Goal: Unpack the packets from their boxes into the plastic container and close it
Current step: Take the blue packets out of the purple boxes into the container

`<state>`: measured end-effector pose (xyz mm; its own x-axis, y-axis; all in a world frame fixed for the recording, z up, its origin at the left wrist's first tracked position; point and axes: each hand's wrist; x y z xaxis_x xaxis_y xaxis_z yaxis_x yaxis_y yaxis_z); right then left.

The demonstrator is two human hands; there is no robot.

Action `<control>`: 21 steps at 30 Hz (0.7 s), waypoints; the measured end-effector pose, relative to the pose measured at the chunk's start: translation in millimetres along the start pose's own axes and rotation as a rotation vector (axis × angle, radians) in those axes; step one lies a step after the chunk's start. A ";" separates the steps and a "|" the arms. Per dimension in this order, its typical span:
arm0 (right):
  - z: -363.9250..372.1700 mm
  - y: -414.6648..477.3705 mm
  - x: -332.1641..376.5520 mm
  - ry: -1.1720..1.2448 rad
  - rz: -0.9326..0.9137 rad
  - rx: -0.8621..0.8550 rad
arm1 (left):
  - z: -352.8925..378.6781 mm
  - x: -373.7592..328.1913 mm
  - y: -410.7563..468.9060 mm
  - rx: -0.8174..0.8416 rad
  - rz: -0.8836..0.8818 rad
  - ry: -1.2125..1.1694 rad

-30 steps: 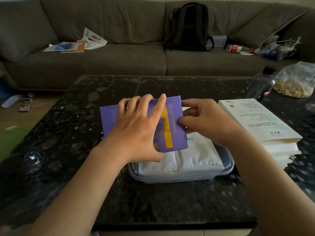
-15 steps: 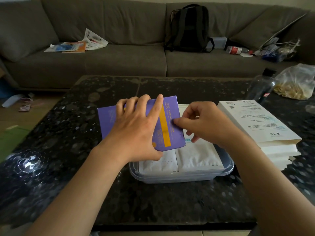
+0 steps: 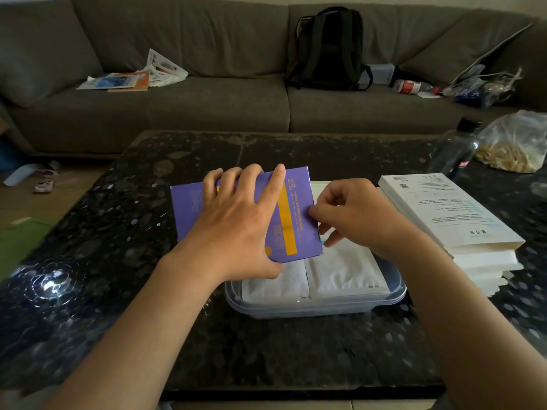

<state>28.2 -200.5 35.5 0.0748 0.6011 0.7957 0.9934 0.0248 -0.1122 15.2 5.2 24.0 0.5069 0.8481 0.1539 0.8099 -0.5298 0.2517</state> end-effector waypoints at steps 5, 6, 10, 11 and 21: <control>-5.1 -1.6 -2.3 0.233 0.070 0.054 | 1.1 4.7 -1.4 -0.011 -0.001 -0.051; -6.1 -1.8 -3.0 0.258 0.075 0.064 | 1.2 5.8 -1.8 -0.013 -0.001 -0.057; -7.5 -0.6 -7.1 0.338 0.087 0.099 | 1.1 7.9 -2.7 -0.012 -0.003 -0.071; -7.4 -0.1 -8.1 0.355 0.089 0.100 | 1.3 7.8 -2.4 -0.011 -0.001 -0.072; -6.9 4.9 -25.4 0.287 0.062 0.315 | 1.1 10.1 -2.3 -0.005 0.000 -0.095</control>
<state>31.8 -221.1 18.8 0.1994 0.3633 0.9101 0.9144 0.2648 -0.3061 18.8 15.0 24.0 0.5325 0.8441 0.0625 0.8088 -0.5293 0.2563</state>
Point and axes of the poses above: each hand's wrist, its own y-axis towards the middle knuckle, its own z-axis out of the palm, x = y × z, and after that the axes turned 7 degrees about z, right-handed
